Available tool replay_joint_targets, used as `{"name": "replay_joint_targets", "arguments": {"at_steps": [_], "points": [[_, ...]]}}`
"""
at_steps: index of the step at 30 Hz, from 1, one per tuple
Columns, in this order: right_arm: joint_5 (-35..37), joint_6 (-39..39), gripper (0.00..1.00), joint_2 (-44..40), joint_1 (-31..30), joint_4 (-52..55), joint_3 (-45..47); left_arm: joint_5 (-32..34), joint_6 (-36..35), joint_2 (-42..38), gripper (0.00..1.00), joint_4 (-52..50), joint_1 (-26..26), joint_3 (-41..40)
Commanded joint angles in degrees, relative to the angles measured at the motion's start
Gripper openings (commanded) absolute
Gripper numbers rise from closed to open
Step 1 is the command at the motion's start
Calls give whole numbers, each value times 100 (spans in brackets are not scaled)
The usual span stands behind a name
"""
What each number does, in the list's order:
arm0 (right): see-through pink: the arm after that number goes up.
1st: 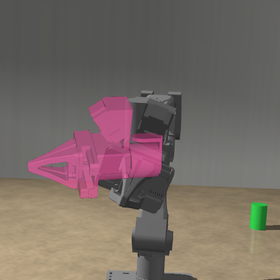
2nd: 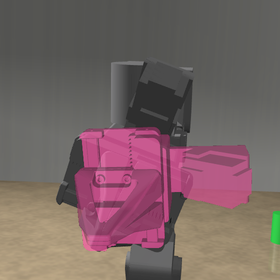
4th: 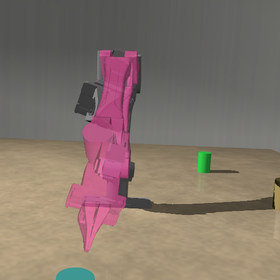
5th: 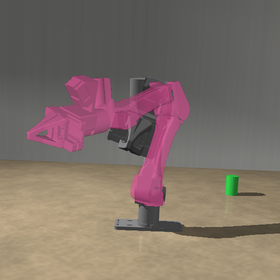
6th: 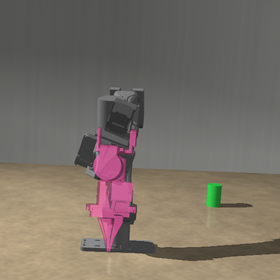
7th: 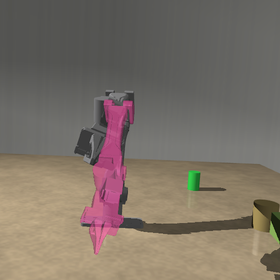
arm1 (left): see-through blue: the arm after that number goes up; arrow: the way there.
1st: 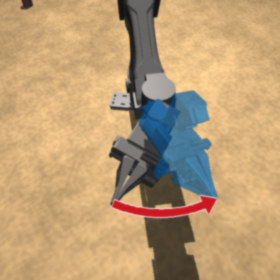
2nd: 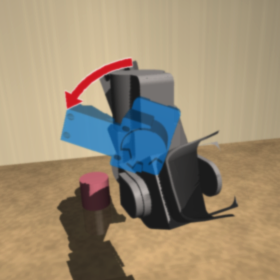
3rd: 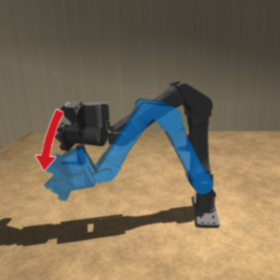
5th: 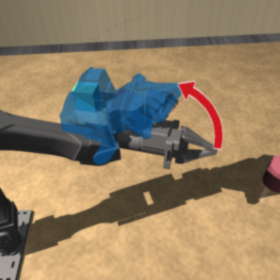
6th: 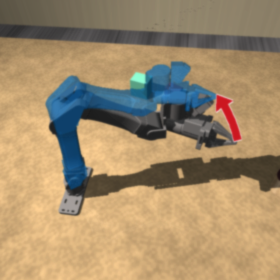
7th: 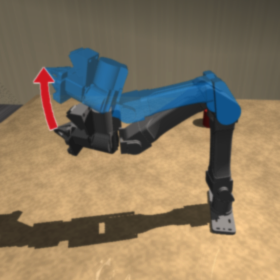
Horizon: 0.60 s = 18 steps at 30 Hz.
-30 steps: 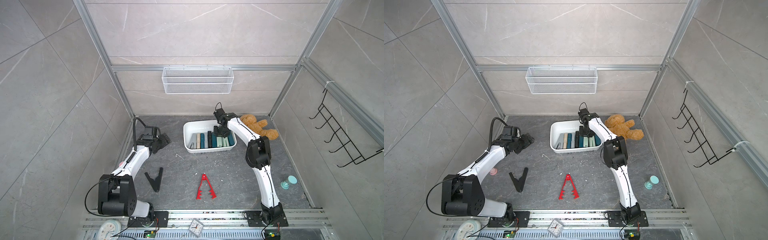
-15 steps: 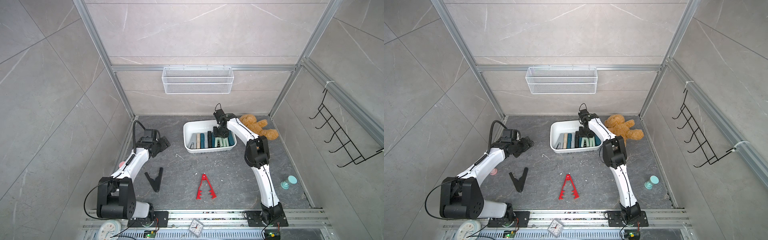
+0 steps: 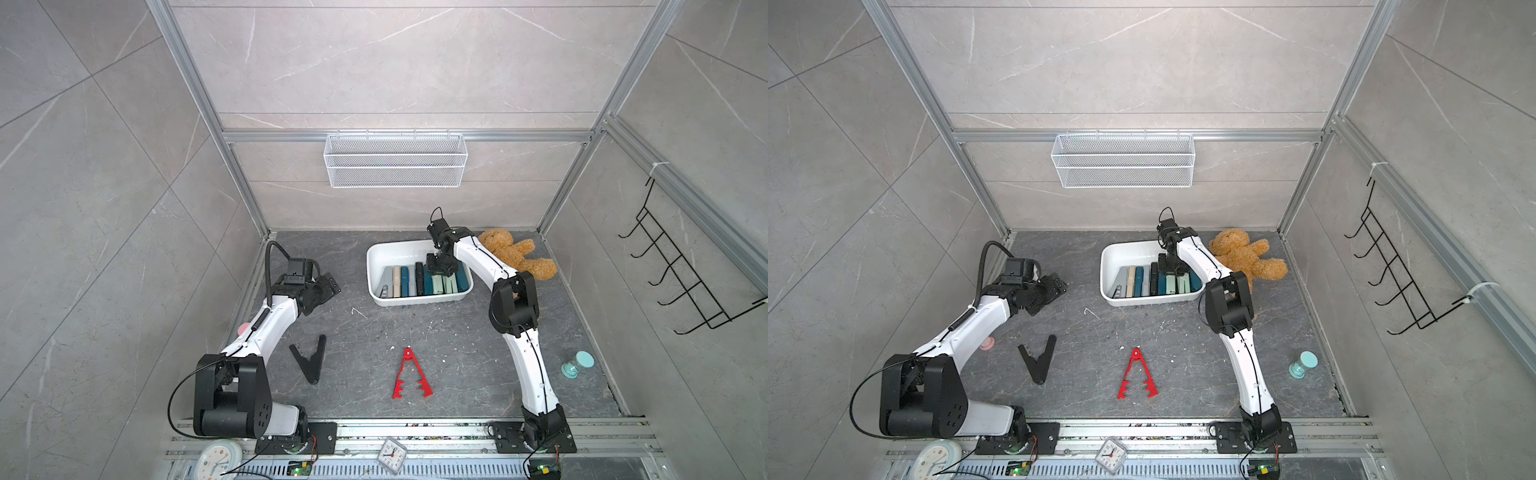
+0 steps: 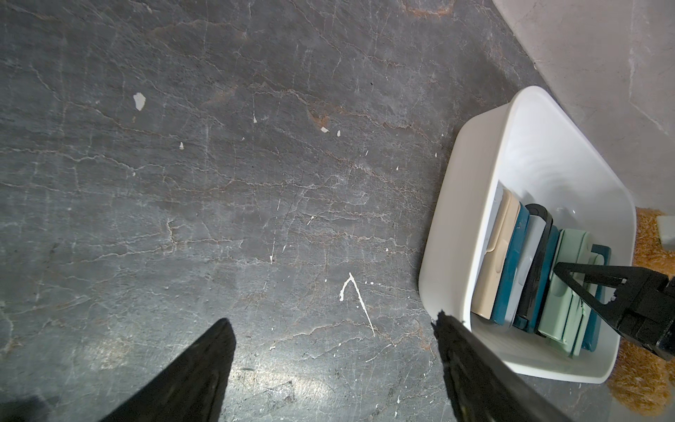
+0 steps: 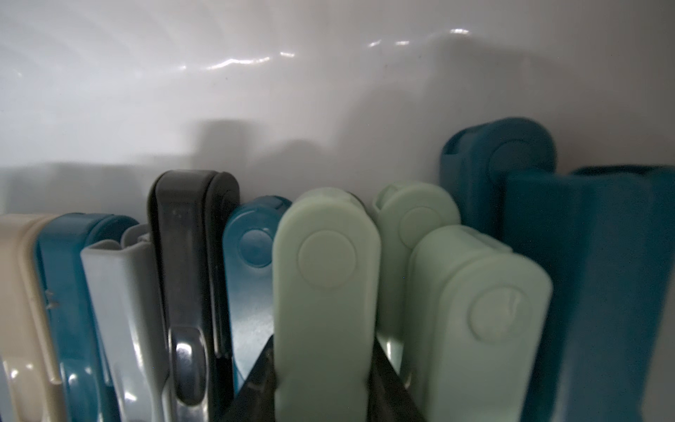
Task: Put the pruning pliers into the storage box
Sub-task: Adjust the pruning pliers in the storage box.
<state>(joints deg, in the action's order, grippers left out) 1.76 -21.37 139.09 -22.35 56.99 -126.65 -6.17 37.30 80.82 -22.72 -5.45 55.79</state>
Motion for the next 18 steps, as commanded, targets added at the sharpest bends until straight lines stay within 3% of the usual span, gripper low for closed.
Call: {"name": "replay_joint_targets", "arguments": {"at_steps": [1,5,18], "points": [[143,16,24,4,41,291,-16,34,-14,-279,88,-52,52,42],[268,113,35,4,43,434,-118,258,-44,-428,90,-228,53,-77],[176,127,47,-87,73,495,-253,551,-70,-699,93,-503,136,-375]]}}
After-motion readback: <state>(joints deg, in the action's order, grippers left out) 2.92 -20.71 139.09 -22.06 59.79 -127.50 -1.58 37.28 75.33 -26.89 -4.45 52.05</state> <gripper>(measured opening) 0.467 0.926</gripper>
